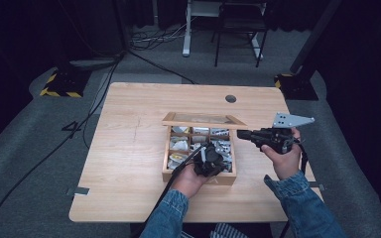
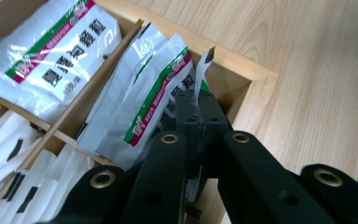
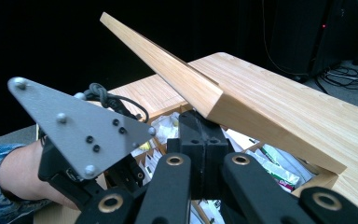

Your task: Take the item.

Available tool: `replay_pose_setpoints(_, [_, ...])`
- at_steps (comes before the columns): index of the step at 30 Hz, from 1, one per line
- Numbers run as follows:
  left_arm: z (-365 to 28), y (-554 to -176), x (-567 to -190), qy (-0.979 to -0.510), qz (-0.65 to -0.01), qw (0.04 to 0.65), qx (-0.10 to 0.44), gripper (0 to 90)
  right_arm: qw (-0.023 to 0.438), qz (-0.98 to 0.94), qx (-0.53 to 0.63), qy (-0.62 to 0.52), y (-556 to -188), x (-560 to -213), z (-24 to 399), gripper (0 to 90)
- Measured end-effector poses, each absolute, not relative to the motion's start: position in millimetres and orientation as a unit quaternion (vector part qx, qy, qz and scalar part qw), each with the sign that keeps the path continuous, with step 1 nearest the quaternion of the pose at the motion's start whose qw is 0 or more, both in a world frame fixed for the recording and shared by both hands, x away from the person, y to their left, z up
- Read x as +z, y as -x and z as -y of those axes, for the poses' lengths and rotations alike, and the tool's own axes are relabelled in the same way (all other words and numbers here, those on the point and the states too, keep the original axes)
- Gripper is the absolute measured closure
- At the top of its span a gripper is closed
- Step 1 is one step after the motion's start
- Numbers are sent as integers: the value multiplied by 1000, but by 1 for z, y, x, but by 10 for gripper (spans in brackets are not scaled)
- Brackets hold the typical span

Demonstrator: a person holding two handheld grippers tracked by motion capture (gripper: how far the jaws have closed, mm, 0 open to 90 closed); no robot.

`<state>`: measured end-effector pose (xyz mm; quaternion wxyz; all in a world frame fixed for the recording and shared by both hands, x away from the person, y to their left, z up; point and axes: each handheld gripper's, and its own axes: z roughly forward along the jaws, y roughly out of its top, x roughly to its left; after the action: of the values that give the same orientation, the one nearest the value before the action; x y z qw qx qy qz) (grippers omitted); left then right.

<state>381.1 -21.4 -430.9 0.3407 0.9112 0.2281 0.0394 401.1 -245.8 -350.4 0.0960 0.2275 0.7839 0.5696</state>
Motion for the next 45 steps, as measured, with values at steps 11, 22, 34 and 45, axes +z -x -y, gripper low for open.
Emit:
replay_pose_setpoints(11, [15, -373, -413, -899, -223, 373, 59, 900, 98, -784, 568, -229, -401, -351, 246, 900])
replay_pose_setpoints(22, [0, -361, -382, -874, -219, 421, 103, 900, 99, -784, 568, -230, -401, -350, 247, 900])
replay_pose_setpoints(34, [-17, -358, -366, -857, -229, 449, 111, 900, 101, -783, 567, -234, -401, -350, 247, 900])
replay_pose_setpoints(45, [-43, -352, -352, -842, -248, 463, 124, 900, 99, -783, 568, -234, -402, -350, 247, 900])
